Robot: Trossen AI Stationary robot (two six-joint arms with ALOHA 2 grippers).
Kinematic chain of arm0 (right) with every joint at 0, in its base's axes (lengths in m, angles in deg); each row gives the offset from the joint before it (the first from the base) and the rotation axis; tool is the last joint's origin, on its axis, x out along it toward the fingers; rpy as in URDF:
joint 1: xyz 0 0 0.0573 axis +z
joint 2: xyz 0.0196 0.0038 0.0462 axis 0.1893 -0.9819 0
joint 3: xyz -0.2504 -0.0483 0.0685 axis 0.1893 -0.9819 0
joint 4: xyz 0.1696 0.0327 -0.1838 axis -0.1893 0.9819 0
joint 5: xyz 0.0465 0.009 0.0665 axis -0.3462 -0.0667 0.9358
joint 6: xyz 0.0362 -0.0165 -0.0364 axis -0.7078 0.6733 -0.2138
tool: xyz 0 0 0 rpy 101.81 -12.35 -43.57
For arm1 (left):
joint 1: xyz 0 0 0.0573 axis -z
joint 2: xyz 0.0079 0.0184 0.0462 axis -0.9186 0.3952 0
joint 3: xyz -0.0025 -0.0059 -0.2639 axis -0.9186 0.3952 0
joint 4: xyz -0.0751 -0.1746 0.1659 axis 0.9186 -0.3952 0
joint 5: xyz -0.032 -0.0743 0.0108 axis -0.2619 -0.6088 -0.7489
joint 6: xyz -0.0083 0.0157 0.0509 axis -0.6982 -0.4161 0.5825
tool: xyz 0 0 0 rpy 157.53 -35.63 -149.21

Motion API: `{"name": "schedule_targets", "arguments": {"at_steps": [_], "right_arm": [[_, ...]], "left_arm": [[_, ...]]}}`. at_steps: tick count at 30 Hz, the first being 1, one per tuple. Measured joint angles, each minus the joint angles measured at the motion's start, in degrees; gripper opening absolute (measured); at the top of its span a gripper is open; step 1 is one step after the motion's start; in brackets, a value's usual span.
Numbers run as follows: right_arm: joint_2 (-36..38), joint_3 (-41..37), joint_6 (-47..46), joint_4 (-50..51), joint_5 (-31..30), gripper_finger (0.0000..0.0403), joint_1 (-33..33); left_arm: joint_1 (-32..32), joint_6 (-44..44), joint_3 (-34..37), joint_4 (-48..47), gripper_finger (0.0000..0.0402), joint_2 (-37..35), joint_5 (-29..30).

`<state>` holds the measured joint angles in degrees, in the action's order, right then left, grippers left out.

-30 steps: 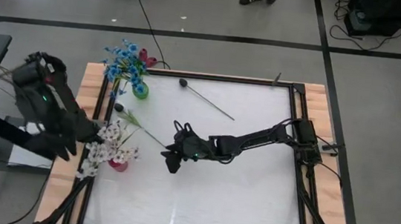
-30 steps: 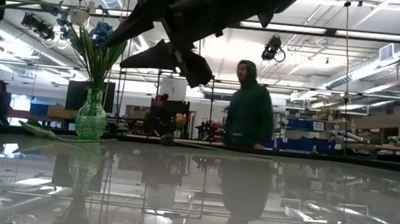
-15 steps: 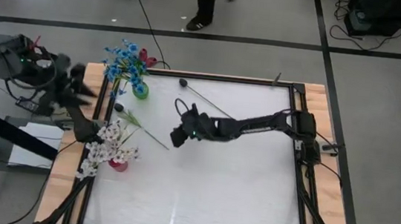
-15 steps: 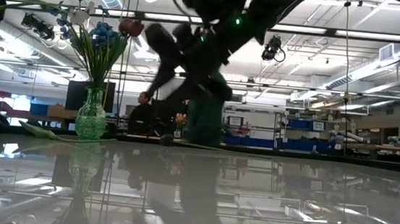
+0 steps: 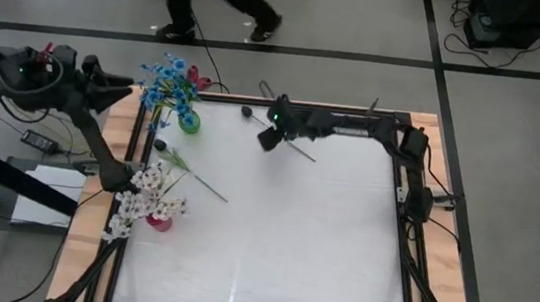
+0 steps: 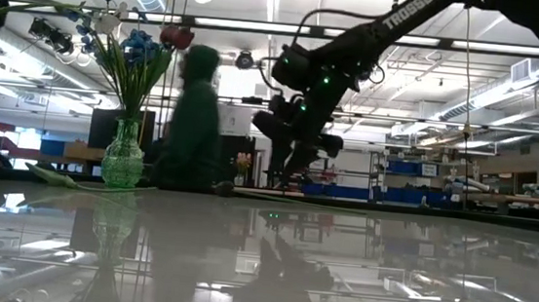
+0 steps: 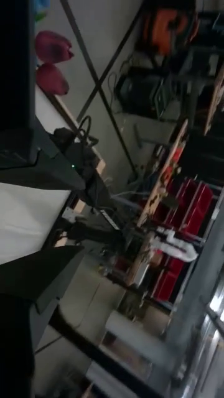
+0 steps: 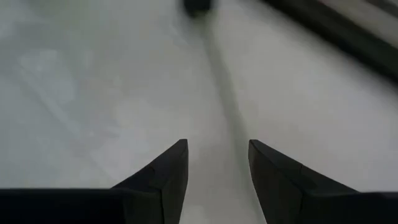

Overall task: Sort flowers into vase by color
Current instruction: Put the right black tulip into the red vase

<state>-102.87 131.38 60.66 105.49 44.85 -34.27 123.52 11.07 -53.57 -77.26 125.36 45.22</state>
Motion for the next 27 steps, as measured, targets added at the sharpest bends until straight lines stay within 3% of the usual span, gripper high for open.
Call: {"name": "schedule_targets", "arguments": {"at_steps": [4, 8, 14, 27], "right_arm": [[-0.1, 1.2, 6.5, 1.9, 2.2, 0.0176, -4.7], [-0.2, 1.2, 11.4, 2.7, 8.1, 0.0176, -8.2], [-0.5, 1.3, 17.5, 5.3, 14.9, 0.0176, -9.3], [-4.7, 1.5, 20.7, 12.7, 14.7, 0.0172, -7.7]], "left_arm": [[0.0, -0.8, 0.1, -0.1, 0.016, 0.5, 3.9], [0.0, -1.6, 0.1, 0.1, 0.016, 0.6, 7.9], [0.0, -4.4, 0.1, 0.1, 0.016, 1.0, 10.3], [0.0, -7.3, 0.1, 0.3, 0.016, 3.5, 11.4]]}}
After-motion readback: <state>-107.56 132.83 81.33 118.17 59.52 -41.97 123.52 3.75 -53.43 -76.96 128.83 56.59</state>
